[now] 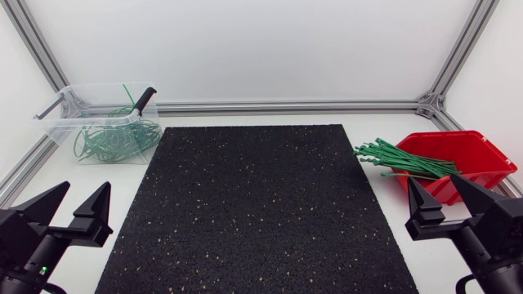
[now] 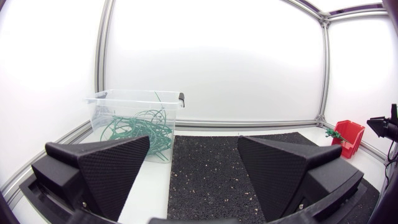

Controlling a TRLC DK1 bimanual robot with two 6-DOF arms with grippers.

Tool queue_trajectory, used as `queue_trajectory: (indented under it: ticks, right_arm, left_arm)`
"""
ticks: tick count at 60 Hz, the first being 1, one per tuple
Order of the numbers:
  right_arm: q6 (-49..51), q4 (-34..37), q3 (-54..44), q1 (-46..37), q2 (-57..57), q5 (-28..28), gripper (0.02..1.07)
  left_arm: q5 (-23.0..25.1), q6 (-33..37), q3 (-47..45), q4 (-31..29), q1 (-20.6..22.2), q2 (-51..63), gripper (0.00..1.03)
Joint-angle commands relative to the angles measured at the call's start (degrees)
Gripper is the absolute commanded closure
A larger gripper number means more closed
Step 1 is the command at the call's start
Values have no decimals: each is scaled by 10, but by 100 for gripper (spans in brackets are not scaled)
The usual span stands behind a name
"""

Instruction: Take a green cable tie from the red box, thread the tail through the head to close it, then place it in the transparent bin on the left.

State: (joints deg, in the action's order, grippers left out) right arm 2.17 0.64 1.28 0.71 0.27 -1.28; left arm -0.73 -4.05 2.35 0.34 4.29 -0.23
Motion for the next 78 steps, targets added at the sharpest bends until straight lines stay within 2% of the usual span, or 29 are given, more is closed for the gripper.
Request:
queue_trajectory:
  ticks: [1,28,46,65,78]
  right_arm:
    - [0,-1,-13,3,-6,3,6]
    - [1,2,6,-4,-7,-1,6]
    - [1,23,115,-22,10,4,6]
    - [-6,59,260,-22,154,16,6]
    - [-18,161,393,-46,306,9,6]
  left_arm:
    - [-1,5,-23,-11,-1,-5,5]
    - [-1,5,-23,-11,0,-5,5]
    - [-1,5,-23,-11,-1,-5,5]
    - [-1,5,-23,-11,-2,-5,5]
    - [-1,6,-23,-12,-3,-5,5]
